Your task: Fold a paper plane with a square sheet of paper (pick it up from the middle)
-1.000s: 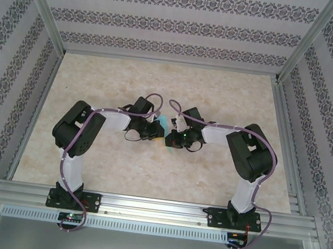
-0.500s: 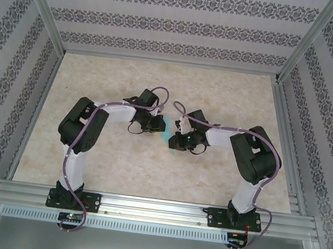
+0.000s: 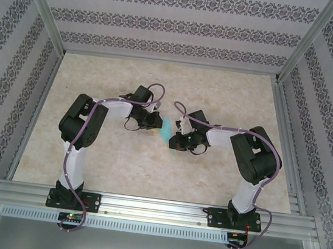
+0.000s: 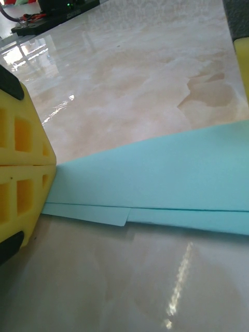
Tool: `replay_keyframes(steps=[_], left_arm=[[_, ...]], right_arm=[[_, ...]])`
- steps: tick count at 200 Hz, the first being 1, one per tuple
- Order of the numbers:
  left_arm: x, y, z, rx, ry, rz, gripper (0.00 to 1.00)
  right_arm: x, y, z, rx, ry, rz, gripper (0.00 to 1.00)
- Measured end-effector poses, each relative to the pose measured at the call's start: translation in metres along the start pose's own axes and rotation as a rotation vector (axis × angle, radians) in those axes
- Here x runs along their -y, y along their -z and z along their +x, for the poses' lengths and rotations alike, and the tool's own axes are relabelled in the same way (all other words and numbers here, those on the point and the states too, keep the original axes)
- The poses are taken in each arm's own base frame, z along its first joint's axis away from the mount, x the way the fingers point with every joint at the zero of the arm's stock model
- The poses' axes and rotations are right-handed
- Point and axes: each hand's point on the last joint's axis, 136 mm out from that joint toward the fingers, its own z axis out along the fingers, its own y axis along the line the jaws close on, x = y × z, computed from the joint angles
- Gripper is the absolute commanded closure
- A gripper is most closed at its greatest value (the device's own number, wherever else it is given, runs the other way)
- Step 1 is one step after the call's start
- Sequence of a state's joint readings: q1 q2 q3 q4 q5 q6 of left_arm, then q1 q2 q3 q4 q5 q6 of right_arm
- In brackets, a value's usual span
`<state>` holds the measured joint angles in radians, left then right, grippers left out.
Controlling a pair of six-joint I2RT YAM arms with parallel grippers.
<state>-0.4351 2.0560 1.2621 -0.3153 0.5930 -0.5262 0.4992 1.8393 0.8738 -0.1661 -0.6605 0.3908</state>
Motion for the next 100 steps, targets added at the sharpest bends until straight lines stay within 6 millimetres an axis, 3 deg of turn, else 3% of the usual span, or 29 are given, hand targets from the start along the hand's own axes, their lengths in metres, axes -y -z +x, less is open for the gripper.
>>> replay_keyframes(steps=[52, 100], left_arm=[[-0.009, 0.006, -0.012, 0.022, 0.022, -0.013, 0.85], [-0.033, 0.033, -0.064, 0.142, 0.042, -0.098, 0.85]], right_arm=[[0.000, 0.000, 0.000, 0.003, 0.000, -0.008, 0.93], [0.001, 0.001, 0.000, 0.001, -0.008, -0.011, 0.94]])
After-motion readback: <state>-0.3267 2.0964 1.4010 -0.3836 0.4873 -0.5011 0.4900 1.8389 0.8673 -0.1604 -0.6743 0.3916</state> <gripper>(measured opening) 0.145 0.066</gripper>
